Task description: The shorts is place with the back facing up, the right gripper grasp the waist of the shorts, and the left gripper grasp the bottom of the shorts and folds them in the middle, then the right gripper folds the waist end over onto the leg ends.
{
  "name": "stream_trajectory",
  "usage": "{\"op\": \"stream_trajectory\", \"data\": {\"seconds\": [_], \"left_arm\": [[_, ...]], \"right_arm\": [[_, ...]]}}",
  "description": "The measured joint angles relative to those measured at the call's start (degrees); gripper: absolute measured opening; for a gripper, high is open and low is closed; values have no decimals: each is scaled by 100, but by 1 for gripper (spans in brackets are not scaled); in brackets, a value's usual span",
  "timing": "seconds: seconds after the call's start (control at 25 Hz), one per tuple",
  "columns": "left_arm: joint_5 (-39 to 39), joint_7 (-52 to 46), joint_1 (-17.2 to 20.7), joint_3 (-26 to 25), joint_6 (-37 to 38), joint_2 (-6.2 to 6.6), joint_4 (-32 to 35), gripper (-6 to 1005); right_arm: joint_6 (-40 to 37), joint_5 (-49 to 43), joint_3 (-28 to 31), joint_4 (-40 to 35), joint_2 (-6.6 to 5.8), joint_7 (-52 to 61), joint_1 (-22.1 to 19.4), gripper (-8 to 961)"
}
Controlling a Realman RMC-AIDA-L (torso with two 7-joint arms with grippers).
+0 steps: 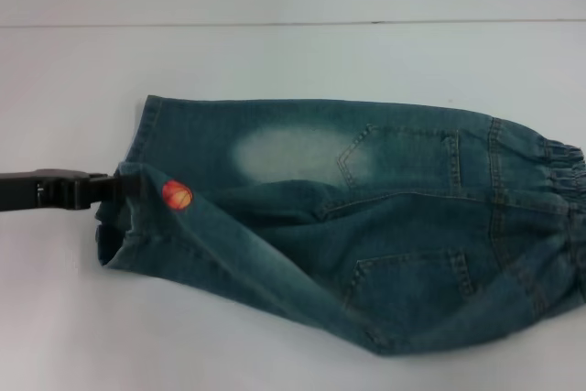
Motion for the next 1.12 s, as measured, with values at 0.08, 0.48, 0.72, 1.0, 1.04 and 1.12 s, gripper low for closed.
{"op": "stream_trajectory", "data": {"seconds": [0.08,0.48,0.72,1.0,1.04,1.12], "left_arm": [[-34,-31,11,-2,-312,16,-84,66],[-45,-22,-188,65,-1427,-5,-273,72],[-47,7,-293,140,-2049,-20,-332,75],[-48,29,-310,310,-2779,-22,-346,79],[-48,31,-318,337,-2842,-23,-346,80],[-50,40,-357,400,-3006,-31,-352,81]], "right_arm": [[135,349,240,256,-96,-46,-91,41],[1093,1706,527,1555,-300,-462,-428,40],[1710,2272,553,2046,-238,-745,-568,40],[2623,2673,600,2449,-37,-1082,-618,40],[2750,2724,606,2473,5,-1121,-619,40],[2939,2844,613,2546,65,-1220,-620,40]]}}
